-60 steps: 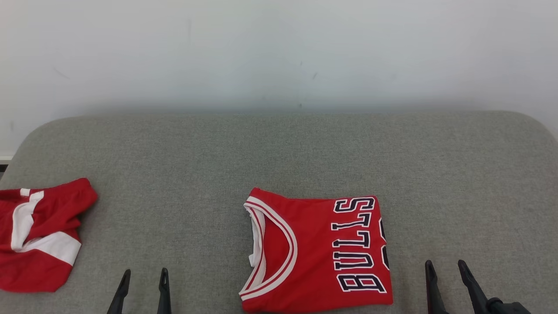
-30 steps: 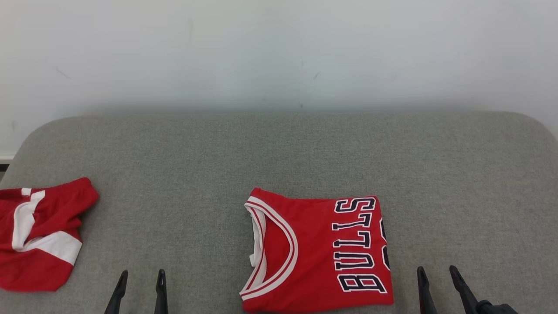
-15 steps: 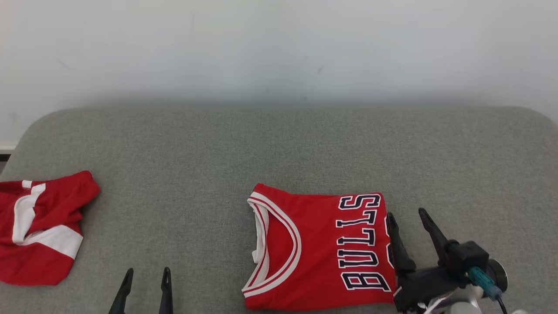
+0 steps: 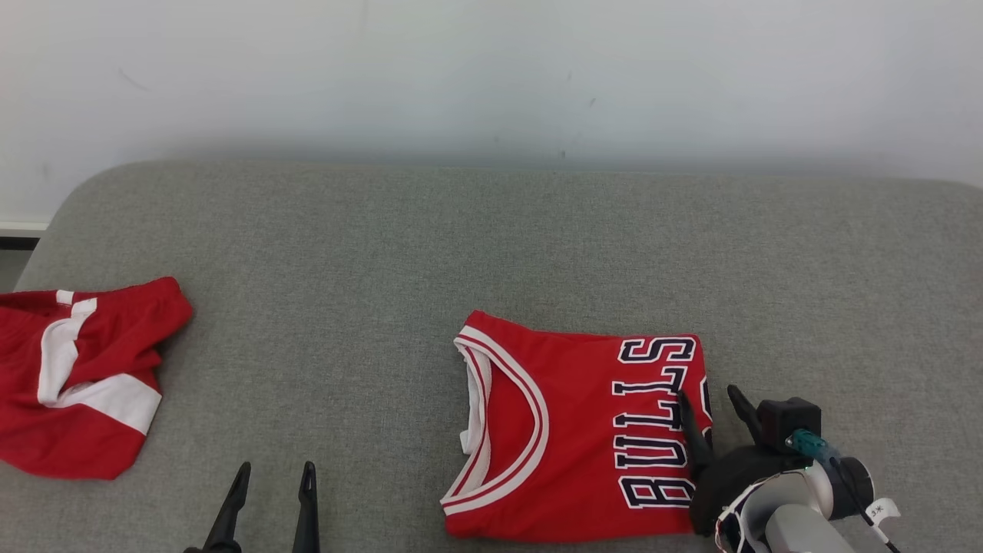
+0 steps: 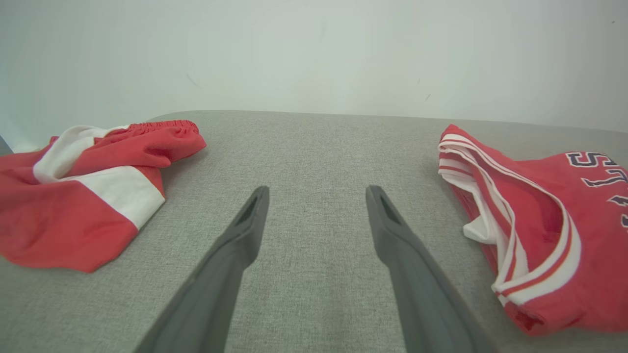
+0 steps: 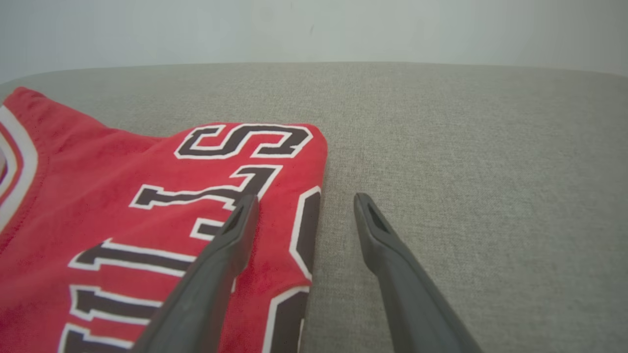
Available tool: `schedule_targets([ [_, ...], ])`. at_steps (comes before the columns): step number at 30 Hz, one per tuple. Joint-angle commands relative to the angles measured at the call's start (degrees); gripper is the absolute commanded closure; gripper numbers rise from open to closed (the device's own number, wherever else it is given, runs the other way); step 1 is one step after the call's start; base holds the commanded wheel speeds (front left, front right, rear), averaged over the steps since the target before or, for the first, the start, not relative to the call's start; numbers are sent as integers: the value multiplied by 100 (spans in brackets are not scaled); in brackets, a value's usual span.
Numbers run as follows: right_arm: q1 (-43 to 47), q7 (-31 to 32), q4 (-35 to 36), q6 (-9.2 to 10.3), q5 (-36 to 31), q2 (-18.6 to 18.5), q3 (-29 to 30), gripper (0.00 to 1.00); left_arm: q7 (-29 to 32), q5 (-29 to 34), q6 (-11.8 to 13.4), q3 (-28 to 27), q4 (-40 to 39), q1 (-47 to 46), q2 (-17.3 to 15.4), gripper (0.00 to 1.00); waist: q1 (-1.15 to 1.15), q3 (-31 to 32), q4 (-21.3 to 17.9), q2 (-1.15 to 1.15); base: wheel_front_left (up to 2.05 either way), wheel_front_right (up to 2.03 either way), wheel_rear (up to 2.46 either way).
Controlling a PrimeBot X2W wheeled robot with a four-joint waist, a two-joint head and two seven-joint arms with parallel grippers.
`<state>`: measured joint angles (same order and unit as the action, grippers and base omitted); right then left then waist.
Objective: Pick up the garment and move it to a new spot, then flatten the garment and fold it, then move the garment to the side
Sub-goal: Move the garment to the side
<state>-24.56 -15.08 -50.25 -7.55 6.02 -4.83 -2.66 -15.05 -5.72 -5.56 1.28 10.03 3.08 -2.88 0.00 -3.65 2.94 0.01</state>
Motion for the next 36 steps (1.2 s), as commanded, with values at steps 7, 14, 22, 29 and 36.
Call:
schedule_targets([
  [7, -216, 4, -878, 9, 303, 113, -298, 0, -17, 6, -2, 41, 16, -140, 0, 0, 0, -96, -4, -1, 0, 0, 0],
  [14, -331, 20, -1343, 10, 930, 201, -858, 100, -17, -11, -16, 74, 45, -224, -1, 0, 0, -89, -9, -1, 0, 0, 0],
  [22, -748, 1, -1107, 10, 1150, -162, -1041, 100, -17, -62, 16, 51, -22, -183, 0, 0, 0, -154, -64, -1, 0, 0, 0],
  [29, -1347, -1, -717, 10, 1125, -782, -1119, 100, -17, -215, 46, 105, -138, -412, 0, 0, 0, -486, -135, -1, 0, 0, 0],
  [36, -2173, 32, -703, 10, 1059, -1665, -1384, 100, -17, -181, 90, 316, -443, -820, 0, 0, 0, -1074, -150, -1, 0, 0, 0],
])
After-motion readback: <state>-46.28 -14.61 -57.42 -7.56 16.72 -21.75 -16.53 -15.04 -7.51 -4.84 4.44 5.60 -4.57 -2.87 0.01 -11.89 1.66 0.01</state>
